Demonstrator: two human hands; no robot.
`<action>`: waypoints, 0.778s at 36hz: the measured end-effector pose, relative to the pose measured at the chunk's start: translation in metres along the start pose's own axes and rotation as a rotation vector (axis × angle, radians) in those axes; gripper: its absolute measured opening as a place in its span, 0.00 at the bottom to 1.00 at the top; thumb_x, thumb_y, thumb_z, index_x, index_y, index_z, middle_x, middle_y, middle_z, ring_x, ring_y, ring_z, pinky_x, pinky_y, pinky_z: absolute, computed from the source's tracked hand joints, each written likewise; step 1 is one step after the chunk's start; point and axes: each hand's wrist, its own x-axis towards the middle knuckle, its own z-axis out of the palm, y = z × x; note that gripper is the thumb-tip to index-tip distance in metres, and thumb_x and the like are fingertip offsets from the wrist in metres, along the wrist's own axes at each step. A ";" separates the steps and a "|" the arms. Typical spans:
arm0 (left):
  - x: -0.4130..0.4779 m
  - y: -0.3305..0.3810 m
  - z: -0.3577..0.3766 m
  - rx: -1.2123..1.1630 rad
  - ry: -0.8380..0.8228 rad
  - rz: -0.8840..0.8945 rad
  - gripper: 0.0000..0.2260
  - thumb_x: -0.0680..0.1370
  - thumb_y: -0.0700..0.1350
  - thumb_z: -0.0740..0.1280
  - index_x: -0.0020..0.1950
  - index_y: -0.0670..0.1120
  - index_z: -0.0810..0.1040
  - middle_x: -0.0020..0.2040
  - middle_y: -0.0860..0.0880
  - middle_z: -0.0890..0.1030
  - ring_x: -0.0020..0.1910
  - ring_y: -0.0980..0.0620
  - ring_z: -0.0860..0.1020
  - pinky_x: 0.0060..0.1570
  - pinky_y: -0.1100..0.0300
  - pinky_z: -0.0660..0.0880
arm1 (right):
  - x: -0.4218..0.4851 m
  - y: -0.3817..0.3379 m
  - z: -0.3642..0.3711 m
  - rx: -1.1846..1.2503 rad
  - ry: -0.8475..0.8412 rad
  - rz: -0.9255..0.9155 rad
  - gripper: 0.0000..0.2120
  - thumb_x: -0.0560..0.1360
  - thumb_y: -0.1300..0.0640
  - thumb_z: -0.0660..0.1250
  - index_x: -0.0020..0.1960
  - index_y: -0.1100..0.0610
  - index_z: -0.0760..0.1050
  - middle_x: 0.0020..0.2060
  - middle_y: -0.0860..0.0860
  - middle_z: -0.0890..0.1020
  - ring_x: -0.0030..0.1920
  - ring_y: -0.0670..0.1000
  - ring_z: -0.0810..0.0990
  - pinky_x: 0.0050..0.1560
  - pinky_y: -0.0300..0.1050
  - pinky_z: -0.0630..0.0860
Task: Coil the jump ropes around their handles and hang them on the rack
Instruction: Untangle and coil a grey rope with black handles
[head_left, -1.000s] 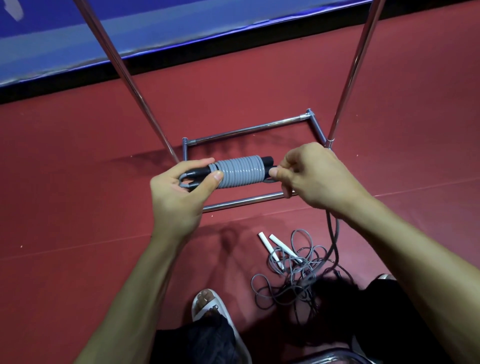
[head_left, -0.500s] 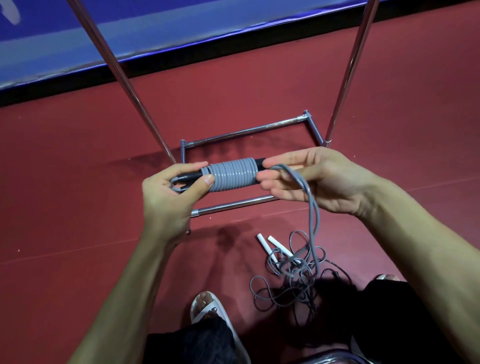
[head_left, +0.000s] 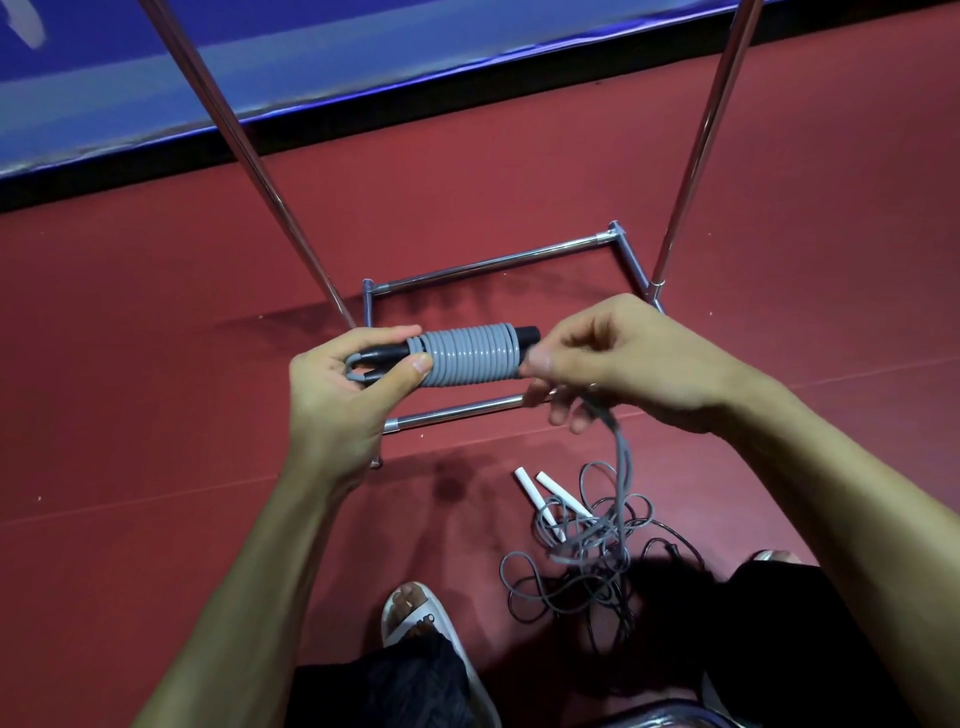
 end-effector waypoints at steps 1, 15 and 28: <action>0.000 0.000 0.000 0.011 0.002 0.004 0.07 0.67 0.44 0.75 0.43 0.55 0.85 0.40 0.54 0.85 0.41 0.55 0.82 0.46 0.56 0.78 | 0.000 0.000 0.000 -0.069 0.027 -0.012 0.17 0.67 0.57 0.75 0.47 0.69 0.78 0.32 0.63 0.82 0.28 0.51 0.78 0.29 0.41 0.78; -0.003 0.003 0.002 0.053 -0.098 0.012 0.09 0.67 0.40 0.73 0.43 0.52 0.83 0.39 0.57 0.85 0.39 0.59 0.81 0.42 0.64 0.77 | 0.007 0.014 -0.012 -0.973 0.330 -0.540 0.02 0.72 0.56 0.73 0.45 0.51 0.83 0.43 0.46 0.79 0.42 0.53 0.79 0.39 0.53 0.78; -0.006 0.003 0.002 -0.246 -0.211 -0.114 0.10 0.60 0.47 0.74 0.41 0.53 0.87 0.37 0.52 0.84 0.37 0.54 0.80 0.39 0.61 0.78 | 0.005 0.006 -0.035 -0.805 0.047 -0.561 0.09 0.69 0.50 0.73 0.42 0.56 0.84 0.39 0.49 0.81 0.39 0.41 0.77 0.40 0.32 0.71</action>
